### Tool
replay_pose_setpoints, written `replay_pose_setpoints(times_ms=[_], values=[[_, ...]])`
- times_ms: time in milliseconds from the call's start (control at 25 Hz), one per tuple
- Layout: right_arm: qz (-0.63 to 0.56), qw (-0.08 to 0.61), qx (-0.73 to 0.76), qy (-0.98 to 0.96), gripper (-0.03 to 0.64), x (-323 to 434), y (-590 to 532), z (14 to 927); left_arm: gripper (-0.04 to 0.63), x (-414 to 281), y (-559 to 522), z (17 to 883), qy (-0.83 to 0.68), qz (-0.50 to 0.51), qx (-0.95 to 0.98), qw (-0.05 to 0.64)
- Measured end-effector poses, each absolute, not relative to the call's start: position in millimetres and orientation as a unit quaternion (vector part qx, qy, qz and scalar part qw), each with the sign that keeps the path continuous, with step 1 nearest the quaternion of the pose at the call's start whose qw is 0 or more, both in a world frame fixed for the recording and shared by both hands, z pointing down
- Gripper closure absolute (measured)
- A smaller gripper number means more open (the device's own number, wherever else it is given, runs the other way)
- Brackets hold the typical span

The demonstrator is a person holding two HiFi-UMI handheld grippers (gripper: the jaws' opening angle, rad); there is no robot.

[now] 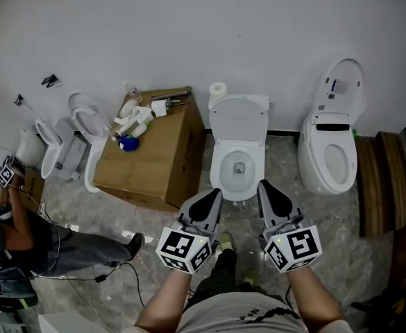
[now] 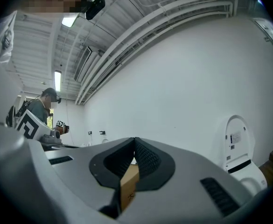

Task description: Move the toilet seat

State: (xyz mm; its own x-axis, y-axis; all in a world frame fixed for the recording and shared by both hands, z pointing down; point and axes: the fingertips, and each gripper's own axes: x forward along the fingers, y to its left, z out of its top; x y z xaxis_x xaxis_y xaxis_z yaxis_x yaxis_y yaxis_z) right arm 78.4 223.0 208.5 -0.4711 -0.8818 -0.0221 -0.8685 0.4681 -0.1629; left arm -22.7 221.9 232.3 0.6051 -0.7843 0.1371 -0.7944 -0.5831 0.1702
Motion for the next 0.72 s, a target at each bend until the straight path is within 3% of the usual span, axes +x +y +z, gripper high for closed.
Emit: replay_pose_setpoints(times_ms=[720], values=[[-0.076,-0.035,-0.533,0.842,0.601,21.3,15.3,352.9,0.586,-72.8,23.2,439.7,-0.443,0.082,0.874,0.182]])
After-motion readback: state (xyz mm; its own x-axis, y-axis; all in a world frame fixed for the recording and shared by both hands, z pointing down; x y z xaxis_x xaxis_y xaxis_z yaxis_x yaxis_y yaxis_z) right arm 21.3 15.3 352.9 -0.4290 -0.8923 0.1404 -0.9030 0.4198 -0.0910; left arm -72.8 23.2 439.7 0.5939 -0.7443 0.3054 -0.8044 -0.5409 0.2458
